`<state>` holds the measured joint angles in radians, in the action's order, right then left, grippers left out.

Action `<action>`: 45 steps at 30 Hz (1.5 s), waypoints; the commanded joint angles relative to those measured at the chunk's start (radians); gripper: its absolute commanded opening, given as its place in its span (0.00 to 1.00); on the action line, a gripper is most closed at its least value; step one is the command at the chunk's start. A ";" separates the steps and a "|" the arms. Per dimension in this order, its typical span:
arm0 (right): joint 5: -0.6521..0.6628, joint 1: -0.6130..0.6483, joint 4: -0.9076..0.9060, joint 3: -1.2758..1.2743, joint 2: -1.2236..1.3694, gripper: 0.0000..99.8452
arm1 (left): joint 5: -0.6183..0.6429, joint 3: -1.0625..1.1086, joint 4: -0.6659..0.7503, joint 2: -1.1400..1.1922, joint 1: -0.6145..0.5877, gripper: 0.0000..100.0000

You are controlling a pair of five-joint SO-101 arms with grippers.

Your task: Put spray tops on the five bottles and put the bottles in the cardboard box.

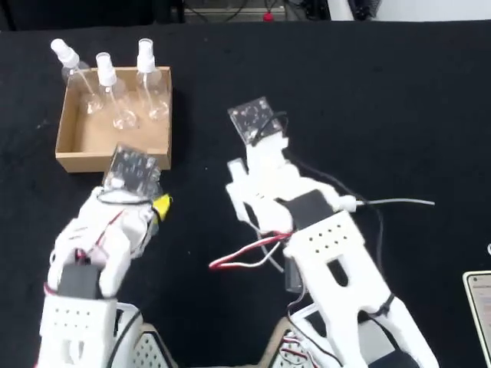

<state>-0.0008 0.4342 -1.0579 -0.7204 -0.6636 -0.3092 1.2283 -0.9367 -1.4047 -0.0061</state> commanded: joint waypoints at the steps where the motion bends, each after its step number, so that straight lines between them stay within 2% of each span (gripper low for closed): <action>1: -0.002 -0.028 -0.112 0.200 -0.038 0.01 | 0.120 0.048 0.038 -0.209 0.002 0.08; 6: -0.008 -0.028 -0.245 0.472 -0.038 0.01 | 0.224 0.156 0.121 -0.334 0.015 0.08; 9: -0.008 -0.029 -0.285 0.605 -0.038 0.01 | 0.224 0.255 0.216 -0.413 0.093 0.08; 12: -0.009 -0.029 -0.288 0.694 -0.038 0.01 | 0.224 0.315 0.316 -0.422 0.191 0.08; 17: -0.026 -0.025 -0.239 0.785 -0.038 0.01 | 0.226 0.387 0.419 -0.416 0.265 0.08; 23: -0.227 -0.020 -0.005 0.705 -0.036 0.01 | 0.224 0.449 0.437 -0.416 0.369 0.08; 26: -0.282 -0.020 0.094 0.611 -0.036 0.01 | 0.224 0.470 0.436 -0.416 0.397 0.08; 32: -0.292 -0.020 0.249 0.515 -0.038 0.01 | 0.230 0.470 0.430 -0.416 0.406 0.08; 39: -0.293 -0.020 0.250 0.499 -0.038 0.01 | 0.232 0.470 0.436 -0.416 0.406 0.08; 42: -0.293 0.020 0.258 0.470 -0.038 0.01 | 0.235 0.470 0.439 -0.416 0.406 0.08; 45: -0.293 0.054 0.264 0.460 -0.038 0.01 | 0.324 0.470 0.525 -0.416 0.397 0.08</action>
<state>-0.2846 0.4526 -0.8293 -0.2693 -0.6728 -0.0775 1.6747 -0.5132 -1.8113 0.3851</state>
